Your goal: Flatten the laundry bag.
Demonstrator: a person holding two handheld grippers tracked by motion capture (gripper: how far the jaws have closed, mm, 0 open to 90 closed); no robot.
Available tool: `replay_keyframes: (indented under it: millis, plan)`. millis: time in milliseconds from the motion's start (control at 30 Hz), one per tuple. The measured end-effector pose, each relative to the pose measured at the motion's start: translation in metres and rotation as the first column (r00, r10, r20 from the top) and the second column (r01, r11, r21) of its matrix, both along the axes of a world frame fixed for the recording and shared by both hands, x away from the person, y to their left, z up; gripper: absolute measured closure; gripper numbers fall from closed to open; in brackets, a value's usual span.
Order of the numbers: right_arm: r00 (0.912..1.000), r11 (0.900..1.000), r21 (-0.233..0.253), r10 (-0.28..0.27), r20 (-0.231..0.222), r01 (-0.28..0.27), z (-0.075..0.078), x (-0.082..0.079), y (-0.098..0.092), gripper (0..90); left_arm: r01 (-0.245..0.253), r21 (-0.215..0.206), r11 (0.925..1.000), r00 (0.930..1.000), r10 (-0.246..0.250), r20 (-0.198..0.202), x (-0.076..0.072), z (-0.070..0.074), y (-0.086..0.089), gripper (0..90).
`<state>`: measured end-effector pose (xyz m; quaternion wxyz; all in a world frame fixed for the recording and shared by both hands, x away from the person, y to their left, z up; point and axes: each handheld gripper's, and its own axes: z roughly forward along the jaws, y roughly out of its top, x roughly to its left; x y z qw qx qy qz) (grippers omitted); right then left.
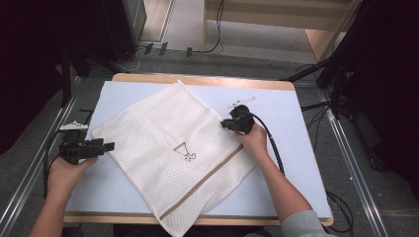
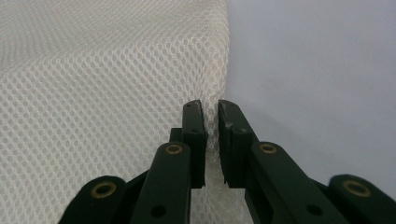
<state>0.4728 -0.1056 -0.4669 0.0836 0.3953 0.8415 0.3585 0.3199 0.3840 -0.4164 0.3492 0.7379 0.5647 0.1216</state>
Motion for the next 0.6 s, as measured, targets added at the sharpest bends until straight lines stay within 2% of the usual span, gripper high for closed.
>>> replay_keyframes:
  millis: [200,333,533,600]
  plan:
    - [0.999,0.999,0.004,-0.038,-0.023,0.038,0.001,0.003,-0.017,84.8,0.02,0.002,0.9998,0.9998,-0.02,-0.002,0.004,0.0,-0.009,44.0]
    - [0.9958,0.996,0.009,-0.089,-0.025,0.089,0.002,0.004,-0.038,84.8,0.044,0.0,0.999,0.999,-0.044,0.002,0.008,0.001,-0.019,44.0]
    - [0.9847,0.985,0.013,-0.172,-0.032,0.172,-0.001,0.003,-0.073,84.7,0.08,-0.002,0.9968,0.9968,-0.08,0.003,0.015,0.0,-0.038,43.9]
    - [0.9805,0.981,0.012,-0.196,-0.02,0.196,-0.001,0.002,-0.084,84.7,0.095,-0.009,0.9954,0.9955,-0.095,0.0,0.018,0.0,-0.047,44.0]
